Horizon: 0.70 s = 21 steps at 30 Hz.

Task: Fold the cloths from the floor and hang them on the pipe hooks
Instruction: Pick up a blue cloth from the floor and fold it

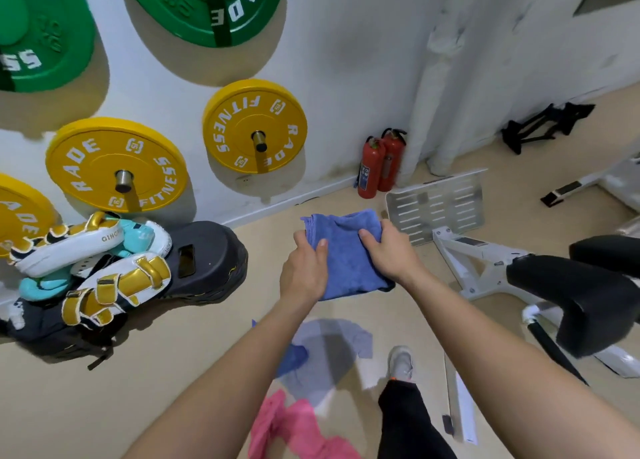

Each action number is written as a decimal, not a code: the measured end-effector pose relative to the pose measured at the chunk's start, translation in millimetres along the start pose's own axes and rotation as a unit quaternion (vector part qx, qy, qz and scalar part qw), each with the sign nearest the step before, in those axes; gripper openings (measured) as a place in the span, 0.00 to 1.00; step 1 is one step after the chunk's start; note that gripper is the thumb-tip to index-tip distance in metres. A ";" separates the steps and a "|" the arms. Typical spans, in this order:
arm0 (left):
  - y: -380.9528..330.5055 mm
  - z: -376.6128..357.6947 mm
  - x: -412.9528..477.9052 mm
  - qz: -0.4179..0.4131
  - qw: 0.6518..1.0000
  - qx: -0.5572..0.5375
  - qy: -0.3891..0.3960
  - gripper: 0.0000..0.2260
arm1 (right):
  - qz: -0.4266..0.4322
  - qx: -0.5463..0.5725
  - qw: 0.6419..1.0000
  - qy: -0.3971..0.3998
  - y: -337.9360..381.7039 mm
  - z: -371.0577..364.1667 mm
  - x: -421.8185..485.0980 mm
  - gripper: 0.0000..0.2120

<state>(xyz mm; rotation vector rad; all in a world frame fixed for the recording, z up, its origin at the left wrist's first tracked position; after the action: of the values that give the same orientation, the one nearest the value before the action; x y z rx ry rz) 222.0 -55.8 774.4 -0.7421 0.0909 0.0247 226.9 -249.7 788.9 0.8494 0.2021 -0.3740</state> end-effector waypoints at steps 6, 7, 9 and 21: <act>-118.9 -55.5 139.5 -0.016 0.998 -0.058 -0.018 0.15 | -0.011 0.063 0.998 0.010 -13.7 118.5 144.4 0.10; -141.5 -61.3 160.2 -0.015 0.997 -0.079 -0.022 0.14 | -0.013 0.072 0.997 0.007 -12.7 142.7 164.9 0.10; -185.6 -71.5 199.2 -0.020 0.994 -0.107 -0.026 0.14 | -0.011 0.093 0.996 0.004 -6.8 189.3 201.5 0.10; -350.5 -122.7 424.4 -0.074 0.977 -0.197 0.023 0.12 | -0.002 0.110 0.993 -0.049 21.1 354.4 414.3 0.08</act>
<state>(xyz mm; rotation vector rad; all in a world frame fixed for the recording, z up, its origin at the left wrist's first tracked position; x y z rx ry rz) 654.7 -401.2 881.8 -1.1452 0.0746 -0.1197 624.0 -606.9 900.0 1.0452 0.0723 -0.4449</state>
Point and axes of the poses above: each hand's wrist, its own x-axis towards the middle knuckle, its own z-axis out of the back of the hand, y = z × x, the point moved 10 cm from there along x, towards the middle knuckle, and after that the axes turned 9 degrees about -z, right-handed, at the moved point
